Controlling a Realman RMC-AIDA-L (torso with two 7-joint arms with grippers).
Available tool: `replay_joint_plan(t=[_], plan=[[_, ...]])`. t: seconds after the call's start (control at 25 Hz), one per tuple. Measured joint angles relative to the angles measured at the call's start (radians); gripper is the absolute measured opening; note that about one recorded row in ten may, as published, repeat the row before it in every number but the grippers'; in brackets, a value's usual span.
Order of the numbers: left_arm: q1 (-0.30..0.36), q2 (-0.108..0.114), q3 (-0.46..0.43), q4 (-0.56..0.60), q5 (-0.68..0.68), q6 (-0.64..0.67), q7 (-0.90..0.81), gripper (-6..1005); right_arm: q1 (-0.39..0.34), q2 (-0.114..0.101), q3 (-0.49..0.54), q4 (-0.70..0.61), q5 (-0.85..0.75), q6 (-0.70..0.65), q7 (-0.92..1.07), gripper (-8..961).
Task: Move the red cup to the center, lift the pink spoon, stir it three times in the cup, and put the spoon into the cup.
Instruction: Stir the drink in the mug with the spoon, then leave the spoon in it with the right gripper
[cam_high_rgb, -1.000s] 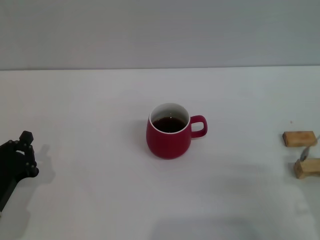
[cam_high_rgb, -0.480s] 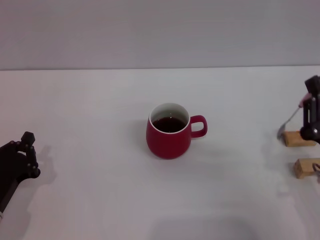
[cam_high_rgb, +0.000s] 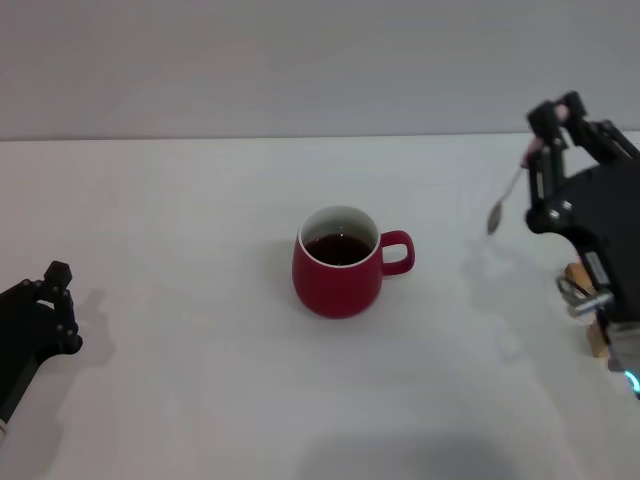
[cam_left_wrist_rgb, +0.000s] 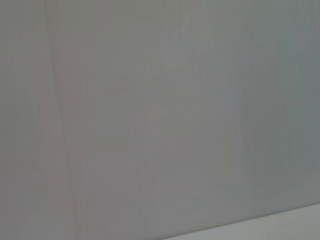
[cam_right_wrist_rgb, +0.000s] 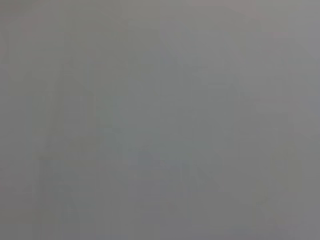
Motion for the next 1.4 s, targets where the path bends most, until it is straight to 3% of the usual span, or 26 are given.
replay_joint_plan(t=[0.56, 1.4], plan=[[0.002, 0.0, -0.004, -0.001, -0.002, 0.013, 0.0, -2, 0.111, 0.004, 0.008, 0.002, -0.049, 0.084, 0.036, 35], [0.017, 0.002, -0.009, -0.001, -0.009, 0.082, 0.0, -2, 0.2, 0.004, 0.04, 0.009, -0.078, 0.29, 0.107, 35]])
